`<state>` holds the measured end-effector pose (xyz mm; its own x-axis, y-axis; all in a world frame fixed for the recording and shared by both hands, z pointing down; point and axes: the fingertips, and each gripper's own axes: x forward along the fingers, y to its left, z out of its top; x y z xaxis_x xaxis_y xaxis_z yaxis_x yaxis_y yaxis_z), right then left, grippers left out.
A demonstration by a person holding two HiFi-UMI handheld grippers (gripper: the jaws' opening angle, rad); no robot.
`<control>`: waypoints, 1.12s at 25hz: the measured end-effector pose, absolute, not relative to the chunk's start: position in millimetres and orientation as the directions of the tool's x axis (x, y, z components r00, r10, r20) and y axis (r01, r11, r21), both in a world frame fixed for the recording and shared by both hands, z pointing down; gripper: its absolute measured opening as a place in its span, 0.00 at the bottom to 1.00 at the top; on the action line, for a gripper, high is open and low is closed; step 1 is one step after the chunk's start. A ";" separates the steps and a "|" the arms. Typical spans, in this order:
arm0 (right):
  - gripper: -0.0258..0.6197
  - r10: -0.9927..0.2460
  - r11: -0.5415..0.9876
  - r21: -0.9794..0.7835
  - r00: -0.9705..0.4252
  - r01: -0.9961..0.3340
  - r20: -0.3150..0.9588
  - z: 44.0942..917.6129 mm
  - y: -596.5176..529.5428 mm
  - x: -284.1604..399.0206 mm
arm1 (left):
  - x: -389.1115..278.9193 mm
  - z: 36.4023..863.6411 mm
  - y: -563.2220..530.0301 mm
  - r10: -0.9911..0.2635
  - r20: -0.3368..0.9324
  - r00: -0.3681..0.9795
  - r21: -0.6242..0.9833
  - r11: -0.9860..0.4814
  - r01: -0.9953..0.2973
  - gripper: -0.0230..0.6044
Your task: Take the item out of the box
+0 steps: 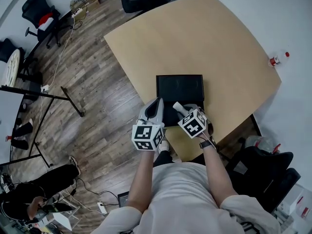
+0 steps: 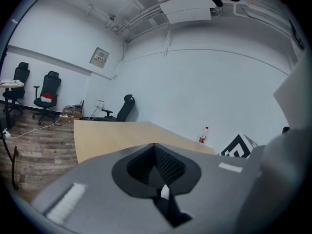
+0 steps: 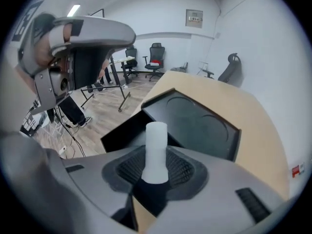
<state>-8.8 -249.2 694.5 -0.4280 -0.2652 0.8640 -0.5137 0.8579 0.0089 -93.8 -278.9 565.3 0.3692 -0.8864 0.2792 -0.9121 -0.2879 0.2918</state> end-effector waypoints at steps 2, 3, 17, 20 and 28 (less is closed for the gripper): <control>0.25 -0.291 0.848 0.019 -0.435 -0.530 0.852 684.4 -252.1 -7.9 | -95.2 563.9 -278.5 -0.885 0.283 0.369 0.299 -0.284 -0.911 0.05; 0.25 -0.304 0.841 0.020 -0.441 -0.540 0.845 679.4 -253.4 -7.2 | -95.3 562.8 -278.3 -0.885 0.282 0.369 0.299 -0.285 -0.911 0.05; 0.24 -0.528 0.705 0.007 -0.520 -0.709 0.671 594.6 -263.8 1.0 | -91.5 532.8 -266.7 -0.885 0.238 0.401 0.254 -0.342 -0.905 0.05; 0.24 -0.563 0.687 0.016 -0.519 -0.726 0.643 579.8 -265.0 2.3 | -91.9 522.2 -266.7 -0.887 0.221 0.405 0.238 -0.354 -0.904 0.05; 0.24 -0.684 0.606 0.032 -0.501 -0.794 0.529 528.3 -269.0 15.6 | -85.6 493.5 -262.8 -0.883 0.179 0.434 0.195 -0.401 -0.895 0.05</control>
